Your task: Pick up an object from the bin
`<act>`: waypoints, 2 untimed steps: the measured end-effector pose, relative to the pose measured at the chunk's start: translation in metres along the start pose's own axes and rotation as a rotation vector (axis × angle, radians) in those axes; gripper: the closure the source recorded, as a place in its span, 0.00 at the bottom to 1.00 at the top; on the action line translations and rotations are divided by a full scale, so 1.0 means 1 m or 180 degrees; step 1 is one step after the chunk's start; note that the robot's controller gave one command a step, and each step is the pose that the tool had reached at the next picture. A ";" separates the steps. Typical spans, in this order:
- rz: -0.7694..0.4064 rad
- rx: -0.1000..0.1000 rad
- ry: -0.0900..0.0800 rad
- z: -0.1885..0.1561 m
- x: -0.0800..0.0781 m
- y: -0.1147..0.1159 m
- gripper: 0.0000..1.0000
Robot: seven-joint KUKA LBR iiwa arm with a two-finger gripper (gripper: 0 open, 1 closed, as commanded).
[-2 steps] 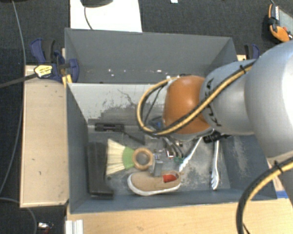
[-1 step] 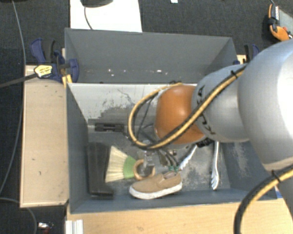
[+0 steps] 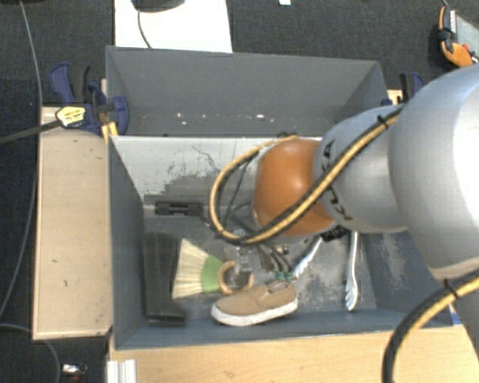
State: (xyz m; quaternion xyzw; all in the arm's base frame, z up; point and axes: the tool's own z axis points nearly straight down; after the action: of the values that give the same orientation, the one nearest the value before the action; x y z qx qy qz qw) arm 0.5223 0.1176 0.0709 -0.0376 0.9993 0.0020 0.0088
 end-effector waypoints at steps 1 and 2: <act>-0.0076 0.0004 0.0023 -0.091 0.002 0.005 1.00; -0.0048 0.0001 0.0014 -0.100 0.003 0.003 0.00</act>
Offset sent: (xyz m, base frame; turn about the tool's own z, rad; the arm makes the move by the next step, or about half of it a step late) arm -0.0083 -0.0024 0.0633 0.0070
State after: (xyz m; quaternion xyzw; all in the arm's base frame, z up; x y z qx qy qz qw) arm 0.5177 0.1195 0.1708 -0.0450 0.9990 0.0017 0.0067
